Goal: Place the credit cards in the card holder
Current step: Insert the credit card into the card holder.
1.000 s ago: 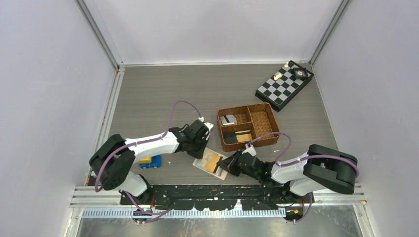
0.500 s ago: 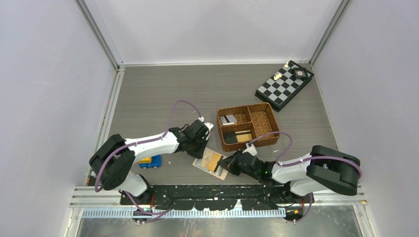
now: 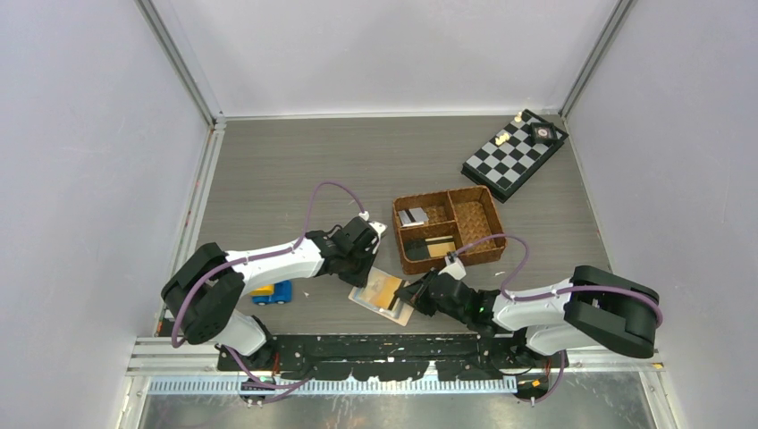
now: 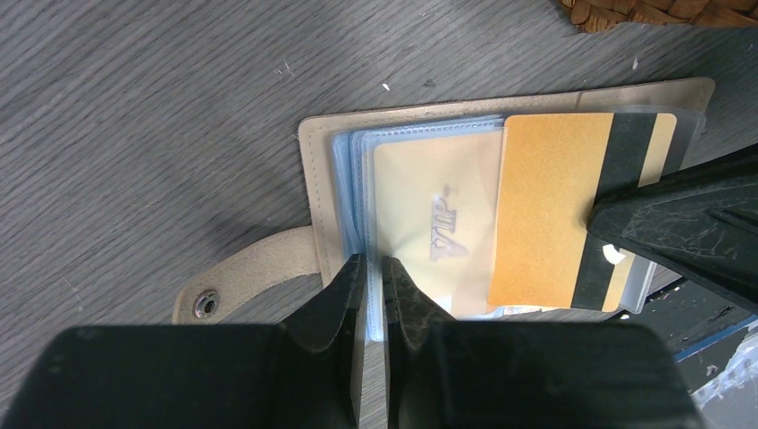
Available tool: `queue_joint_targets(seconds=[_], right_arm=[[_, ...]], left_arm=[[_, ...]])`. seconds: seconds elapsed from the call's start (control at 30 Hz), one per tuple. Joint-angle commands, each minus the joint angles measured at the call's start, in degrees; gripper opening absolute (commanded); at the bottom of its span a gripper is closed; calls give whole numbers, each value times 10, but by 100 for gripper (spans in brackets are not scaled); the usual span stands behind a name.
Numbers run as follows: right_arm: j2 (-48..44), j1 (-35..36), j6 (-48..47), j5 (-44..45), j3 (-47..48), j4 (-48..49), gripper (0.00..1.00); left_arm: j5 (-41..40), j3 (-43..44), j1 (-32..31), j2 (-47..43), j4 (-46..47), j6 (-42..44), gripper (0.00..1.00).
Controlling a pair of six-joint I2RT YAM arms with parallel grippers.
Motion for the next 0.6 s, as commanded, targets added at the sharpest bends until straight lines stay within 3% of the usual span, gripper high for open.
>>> queue_joint_targets(seconds=[0.0,0.57], right_arm=[[3,-3,-22,38,1,-58,0],[82,-3,-19,6,13,8,0]], left_arm=[[-45,-13,1,30,-3,9,11],[-43,-12,1,30,-3,9,11]])
